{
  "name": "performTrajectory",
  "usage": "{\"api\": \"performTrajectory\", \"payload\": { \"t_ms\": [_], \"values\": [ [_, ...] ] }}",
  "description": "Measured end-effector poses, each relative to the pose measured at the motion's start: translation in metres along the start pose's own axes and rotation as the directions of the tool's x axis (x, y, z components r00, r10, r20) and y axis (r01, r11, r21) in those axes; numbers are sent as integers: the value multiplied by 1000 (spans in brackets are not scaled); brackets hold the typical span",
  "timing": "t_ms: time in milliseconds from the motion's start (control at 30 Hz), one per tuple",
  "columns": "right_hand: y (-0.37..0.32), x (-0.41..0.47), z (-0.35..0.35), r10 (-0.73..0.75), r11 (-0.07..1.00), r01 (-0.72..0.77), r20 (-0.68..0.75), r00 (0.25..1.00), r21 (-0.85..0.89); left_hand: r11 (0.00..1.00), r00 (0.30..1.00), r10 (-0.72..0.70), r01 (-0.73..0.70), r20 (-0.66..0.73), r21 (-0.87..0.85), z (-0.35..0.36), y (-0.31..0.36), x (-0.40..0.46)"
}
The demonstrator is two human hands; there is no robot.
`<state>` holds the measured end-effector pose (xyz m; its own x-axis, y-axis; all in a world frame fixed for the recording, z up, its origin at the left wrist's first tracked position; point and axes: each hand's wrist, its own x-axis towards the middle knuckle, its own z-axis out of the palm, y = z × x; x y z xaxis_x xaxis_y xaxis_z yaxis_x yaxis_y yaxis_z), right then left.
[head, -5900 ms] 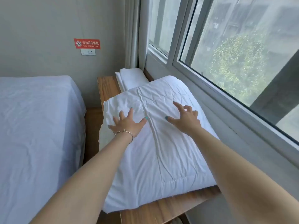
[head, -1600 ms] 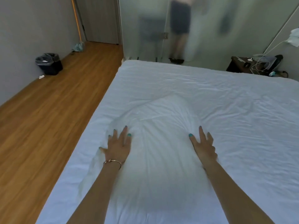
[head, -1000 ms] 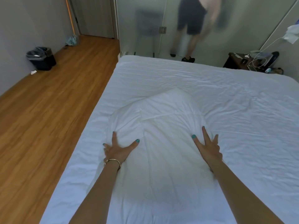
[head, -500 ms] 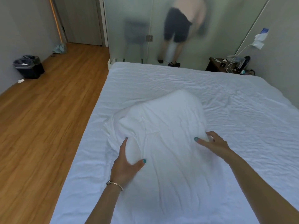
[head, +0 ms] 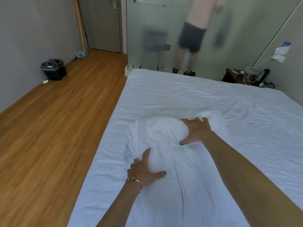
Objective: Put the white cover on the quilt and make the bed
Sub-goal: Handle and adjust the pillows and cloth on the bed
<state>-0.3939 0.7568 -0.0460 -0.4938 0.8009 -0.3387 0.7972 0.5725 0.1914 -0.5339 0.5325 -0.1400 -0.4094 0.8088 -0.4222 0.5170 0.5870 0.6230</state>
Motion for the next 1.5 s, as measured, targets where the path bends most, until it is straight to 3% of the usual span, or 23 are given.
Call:
{"api": "performTrajectory", "payload": {
  "t_ms": [67,133,200,267,367,467,533,633,700,800,967,1167,1267,1367,1500],
  "values": [
    [-3,-8,10,42,999,-42,-44,998,8,991,993,-39,52,-112,120,-39,13,12],
    [-3,-19,10,76,997,-75,-38,996,14,978,971,134,-97,-197,187,-75,39,32],
    [-4,-30,9,77,997,-76,-18,997,7,896,931,347,-293,-116,334,-90,69,56],
    [-4,-43,10,62,998,-62,5,998,4,807,907,419,-390,37,443,-84,90,77],
    [8,-55,12,60,993,-68,83,995,97,787,921,346,-389,179,478,-53,96,99],
    [29,-50,9,71,981,-100,171,983,165,754,907,379,-417,182,507,-19,93,108],
    [38,-34,5,93,989,-104,112,989,104,759,912,386,-401,141,513,-9,96,115],
    [45,15,-1,65,990,-70,-46,997,-125,782,943,325,-309,69,542,-9,104,136],
    [46,49,-5,39,980,-44,-26,999,-194,785,948,319,-254,-16,565,-11,113,155],
    [53,91,3,116,993,-114,57,992,-41,781,943,325,-227,-69,582,-14,125,184],
    [81,127,37,234,946,-260,145,961,192,824,987,154,-150,39,547,-10,136,233],
    [119,190,85,92,928,-210,358,929,307,730,977,20,-158,211,665,29,154,289],
    [130,232,115,15,885,-219,445,896,411,808,973,46,-168,224,564,50,137,321],
    [132,258,133,-87,826,-225,511,855,517,926,984,135,-166,114,339,73,104,339],
    [129,290,160,-174,776,-234,555,813,586,964,986,168,-165,3,206,91,77,353]
  ]
}}
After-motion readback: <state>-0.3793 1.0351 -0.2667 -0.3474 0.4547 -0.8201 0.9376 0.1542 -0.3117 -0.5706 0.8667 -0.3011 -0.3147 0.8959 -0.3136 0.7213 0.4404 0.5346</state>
